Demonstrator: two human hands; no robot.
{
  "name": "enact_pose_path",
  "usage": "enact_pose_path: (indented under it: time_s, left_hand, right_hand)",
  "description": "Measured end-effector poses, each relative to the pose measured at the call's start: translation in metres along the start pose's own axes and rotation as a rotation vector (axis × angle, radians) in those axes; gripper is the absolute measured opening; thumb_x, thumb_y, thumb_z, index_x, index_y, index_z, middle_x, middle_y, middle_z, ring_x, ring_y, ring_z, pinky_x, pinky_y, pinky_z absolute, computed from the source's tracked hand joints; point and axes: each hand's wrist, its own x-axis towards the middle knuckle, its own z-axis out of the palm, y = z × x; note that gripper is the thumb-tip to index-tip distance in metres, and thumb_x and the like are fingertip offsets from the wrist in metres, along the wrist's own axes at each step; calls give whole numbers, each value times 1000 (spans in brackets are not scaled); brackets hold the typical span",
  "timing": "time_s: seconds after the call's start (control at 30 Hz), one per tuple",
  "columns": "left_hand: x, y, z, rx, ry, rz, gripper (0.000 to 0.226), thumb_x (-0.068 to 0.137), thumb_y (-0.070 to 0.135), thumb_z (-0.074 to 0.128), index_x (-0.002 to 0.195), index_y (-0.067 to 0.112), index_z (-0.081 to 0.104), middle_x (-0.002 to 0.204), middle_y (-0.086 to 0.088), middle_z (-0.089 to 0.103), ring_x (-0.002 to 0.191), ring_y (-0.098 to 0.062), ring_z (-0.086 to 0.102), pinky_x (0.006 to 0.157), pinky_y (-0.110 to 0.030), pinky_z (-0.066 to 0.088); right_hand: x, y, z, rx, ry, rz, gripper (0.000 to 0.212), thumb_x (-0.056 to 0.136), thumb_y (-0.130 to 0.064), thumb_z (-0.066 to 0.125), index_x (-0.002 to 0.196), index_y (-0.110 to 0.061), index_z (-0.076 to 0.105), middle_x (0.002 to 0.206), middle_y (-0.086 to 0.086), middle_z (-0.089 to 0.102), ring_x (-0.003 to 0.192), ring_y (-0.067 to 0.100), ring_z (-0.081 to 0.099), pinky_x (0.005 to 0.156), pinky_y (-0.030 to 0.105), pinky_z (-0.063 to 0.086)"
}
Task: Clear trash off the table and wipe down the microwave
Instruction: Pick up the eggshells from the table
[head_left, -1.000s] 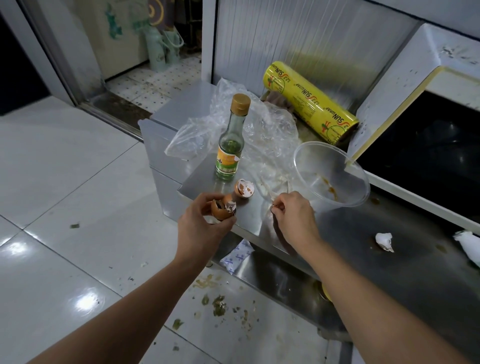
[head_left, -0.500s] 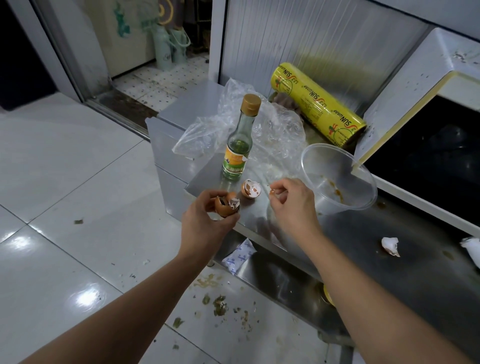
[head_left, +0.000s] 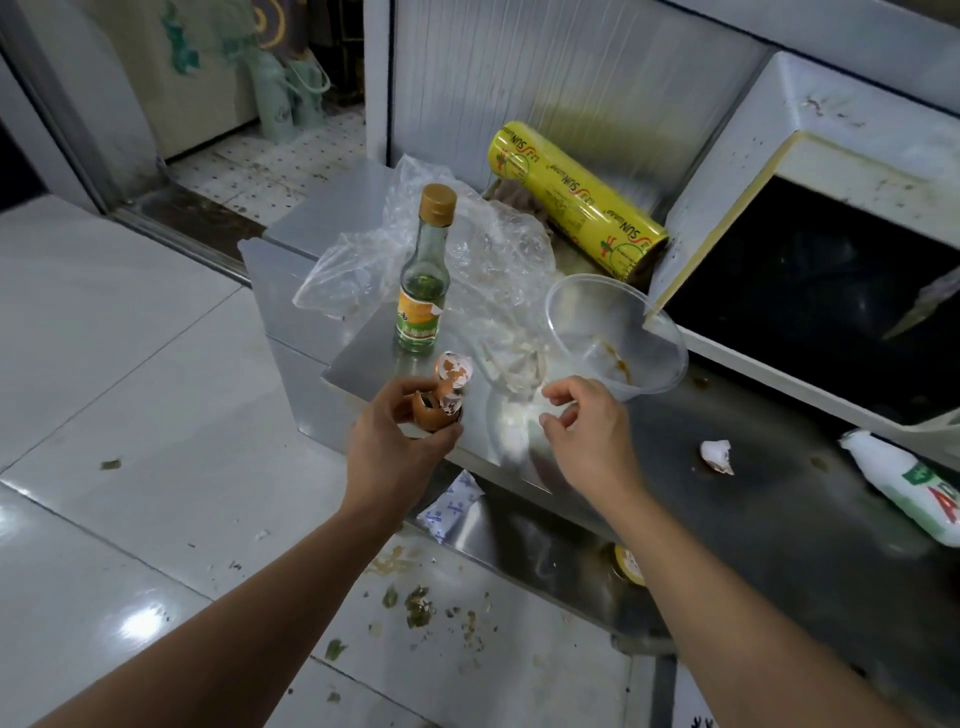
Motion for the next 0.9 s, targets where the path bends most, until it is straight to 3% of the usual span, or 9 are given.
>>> enact_pose_path:
  time_s: [0.1, 0.3, 0.37, 0.5, 0.73, 0.9]
  left_hand:
    - [-9, 11, 17, -39, -49, 18, 41, 69, 15, 80, 103, 27, 62, 95, 17, 64, 90, 7, 59, 82, -26, 53]
    - [-22, 28, 52, -43, -125, 67, 37, 68, 13, 81, 97, 28, 63, 93, 11, 68, 90, -3, 63, 80, -33, 55]
    - [-24, 31, 62, -39, -148, 86, 39, 68, 13, 81, 99, 27, 63, 95, 9, 68, 91, -3, 63, 80, -32, 55]
    - [-27, 36, 80, -48, -187, 90, 39, 69, 13, 80, 97, 31, 61, 96, 12, 66, 94, -5, 63, 79, -28, 53]
    - [-26, 31, 96, -39, -221, 91, 38, 70, 13, 79, 97, 31, 60, 96, 11, 66, 95, -6, 62, 76, -27, 54]
    - [-21, 26, 94, -29, -214, 87, 38, 69, 13, 79, 99, 28, 61, 95, 10, 67, 94, -7, 63, 76, -28, 55]
  right_hand:
    - [-14, 21, -20, -5, 39, 72, 22, 81, -8, 67, 100, -17, 62, 104, -1, 57, 76, 9, 56, 74, 18, 45]
    - [-31, 70, -67, -96, 249, 294, 30, 80, -6, 68, 109, -10, 63, 112, 9, 56, 98, 25, 58, 89, 33, 47]
    - [-33, 89, -81, -138, 284, 362, 36, 80, -6, 68, 115, -8, 61, 118, 13, 53, 110, 30, 52, 94, 34, 42]
    - [-31, 119, -93, -161, 199, 413, 52, 80, -9, 69, 129, -8, 52, 130, 13, 51, 123, 30, 41, 99, 29, 32]
    - [-21, 142, -84, -100, 173, 401, 58, 78, -14, 73, 132, -7, 51, 126, 13, 58, 118, 30, 48, 98, 30, 36]
    - [-18, 143, -81, -75, 198, 374, 47, 77, -6, 72, 122, -5, 59, 116, 16, 62, 103, 31, 57, 89, 34, 45]
